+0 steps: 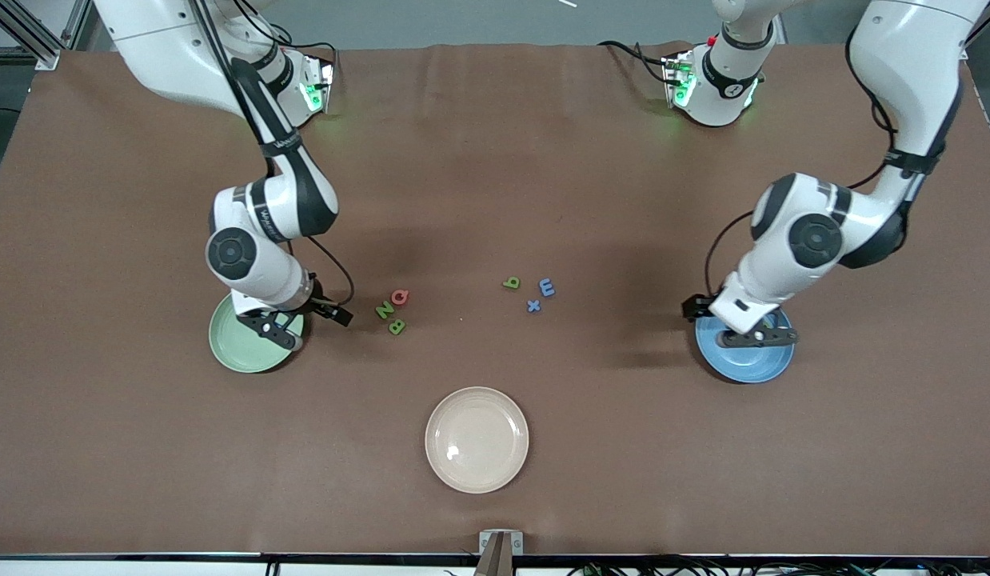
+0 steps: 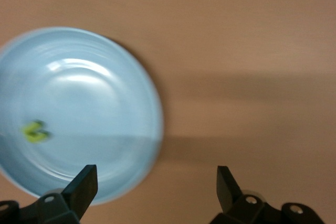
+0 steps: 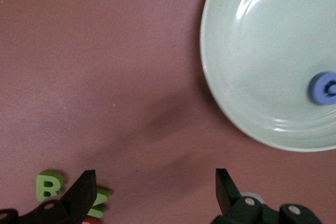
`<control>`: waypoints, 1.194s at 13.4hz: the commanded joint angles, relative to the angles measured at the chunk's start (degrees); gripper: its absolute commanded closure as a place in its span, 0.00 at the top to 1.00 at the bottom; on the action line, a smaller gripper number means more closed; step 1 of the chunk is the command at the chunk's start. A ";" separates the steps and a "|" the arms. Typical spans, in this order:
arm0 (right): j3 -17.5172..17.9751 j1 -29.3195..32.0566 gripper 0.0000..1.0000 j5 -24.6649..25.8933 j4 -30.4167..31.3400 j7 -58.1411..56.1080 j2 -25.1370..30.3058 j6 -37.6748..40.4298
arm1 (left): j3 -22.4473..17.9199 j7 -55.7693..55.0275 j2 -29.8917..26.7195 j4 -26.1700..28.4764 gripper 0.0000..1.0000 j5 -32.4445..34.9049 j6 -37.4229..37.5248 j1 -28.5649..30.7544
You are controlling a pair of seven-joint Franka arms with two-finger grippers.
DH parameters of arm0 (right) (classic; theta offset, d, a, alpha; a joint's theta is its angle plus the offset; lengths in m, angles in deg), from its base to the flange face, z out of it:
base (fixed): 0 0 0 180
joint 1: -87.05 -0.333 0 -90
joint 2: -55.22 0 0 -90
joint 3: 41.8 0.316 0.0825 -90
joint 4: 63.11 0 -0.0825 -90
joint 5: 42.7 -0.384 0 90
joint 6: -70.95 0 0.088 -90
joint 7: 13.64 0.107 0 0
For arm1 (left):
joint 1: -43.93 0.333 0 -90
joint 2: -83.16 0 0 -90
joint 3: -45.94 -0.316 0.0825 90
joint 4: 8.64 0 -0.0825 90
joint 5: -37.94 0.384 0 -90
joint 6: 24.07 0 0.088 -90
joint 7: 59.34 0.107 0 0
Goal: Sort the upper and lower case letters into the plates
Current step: 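Grasp the Z with the right gripper while the left gripper grasps the 3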
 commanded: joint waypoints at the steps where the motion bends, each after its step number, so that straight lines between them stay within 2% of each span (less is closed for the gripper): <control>1: -0.47 -3.55 1.00 -0.37 0.28 7.20 -2.76 -4.53 | 0.18 -9.67 1.90 -2.61 1.00 0.04 0.89 -5.65; 8: -0.56 -6.37 0.98 -0.29 0.28 12.14 -5.58 -8.67 | -0.69 -34.90 12.28 -12.36 1.00 1.44 0.89 -21.03; 11: -0.56 -7.51 0.96 -0.29 0.28 14.07 -5.93 -8.68 | -7.00 -44.84 14.92 -16.23 1.00 4.34 0.89 -30.42; 13: -0.56 -7.87 0.95 -0.20 0.37 15.39 -5.93 -8.50 | -9.65 -45.39 15.54 -16.33 1.00 4.17 0.89 -33.96; 15: -0.56 -8.31 0.92 -0.28 0.45 15.57 -5.93 -8.41 | -9.66 -45.39 15.72 -15.89 1.00 4.34 0.89 -34.76; 16: -0.56 -8.31 0.88 -0.29 0.46 15.83 -5.93 -8.32 | -9.75 -45.48 15.80 -15.80 1.00 4.26 0.89 -35.63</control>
